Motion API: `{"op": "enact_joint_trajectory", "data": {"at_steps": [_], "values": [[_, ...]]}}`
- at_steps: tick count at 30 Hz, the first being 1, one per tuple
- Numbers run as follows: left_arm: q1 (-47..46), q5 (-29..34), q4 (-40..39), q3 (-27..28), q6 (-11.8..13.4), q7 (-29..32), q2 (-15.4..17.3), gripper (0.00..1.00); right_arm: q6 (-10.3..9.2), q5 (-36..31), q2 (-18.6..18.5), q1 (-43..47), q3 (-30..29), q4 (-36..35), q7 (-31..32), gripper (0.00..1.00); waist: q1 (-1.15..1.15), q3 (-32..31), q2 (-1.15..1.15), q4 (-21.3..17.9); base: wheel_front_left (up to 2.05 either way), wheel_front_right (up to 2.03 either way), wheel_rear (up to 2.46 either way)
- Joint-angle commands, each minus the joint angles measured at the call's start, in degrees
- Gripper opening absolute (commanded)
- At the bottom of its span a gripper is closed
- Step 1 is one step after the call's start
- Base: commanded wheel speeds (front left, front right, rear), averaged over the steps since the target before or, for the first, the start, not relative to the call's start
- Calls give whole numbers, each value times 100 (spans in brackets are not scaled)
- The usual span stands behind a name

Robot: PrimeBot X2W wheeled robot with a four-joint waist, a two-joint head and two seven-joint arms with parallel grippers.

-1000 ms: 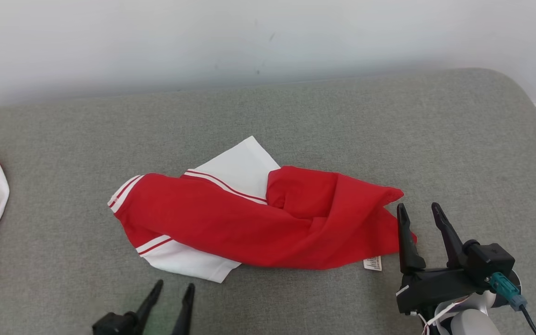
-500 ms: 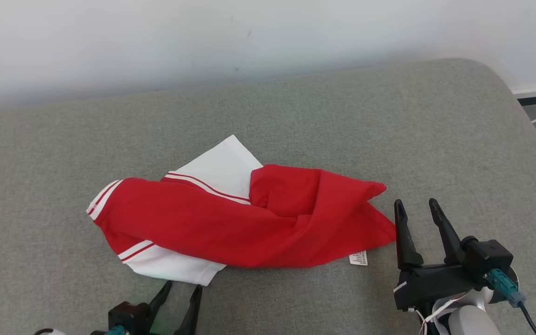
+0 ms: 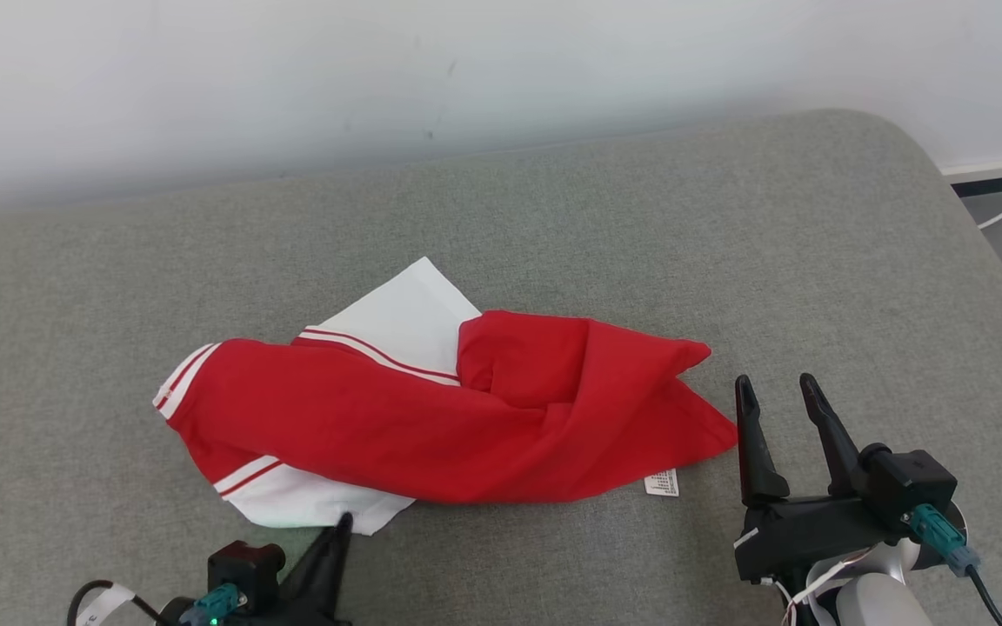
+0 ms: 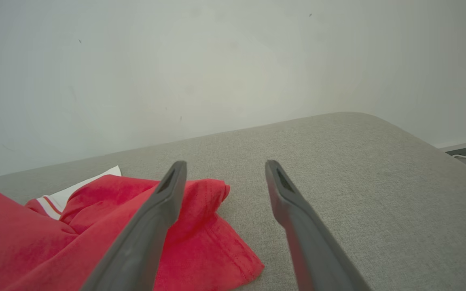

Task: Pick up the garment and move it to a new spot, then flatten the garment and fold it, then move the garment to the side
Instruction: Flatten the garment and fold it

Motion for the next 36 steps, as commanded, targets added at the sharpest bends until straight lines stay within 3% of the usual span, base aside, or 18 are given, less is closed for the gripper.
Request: {"op": "enact_joint_trajectory", "data": {"at_steps": [1,13,23,31,32,33,34,36], "values": [[11,73,-47,3,29,-9,-4,0,5,-12,10,62,-12,1,-14,100,0,-44,-1,37,0,0,0],[837,118,-1391,159,261,57,220,0,5,9,16,269,-163,30,-13,100,0,-333,-1,502,0,0,0],[1590,45,-2883,214,530,746,453,0,5,-2,5,333,-237,41,-13,100,0,-395,-1,940,0,0,0],[1989,-192,-2907,204,513,910,402,0,5,8,-19,284,-201,97,-13,100,0,-377,-1,1023,0,0,0],[2013,-201,-2865,181,511,897,388,3,5,14,-27,276,-194,101,-13,100,0,-378,-1,1024,0,0,0],[2017,-195,-2837,172,528,869,380,35,5,19,-35,269,-188,105,-13,100,0,-381,-1,1024,0,0,0],[2015,-228,-2825,174,520,816,360,100,5,16,-40,266,-188,107,-13,100,0,-386,-1,1024,0,0,0],[2017,-245,-2807,161,525,716,335,100,5,8,-45,274,-195,107,-13,100,0,-399,-1,1026,0,0,0]]}}
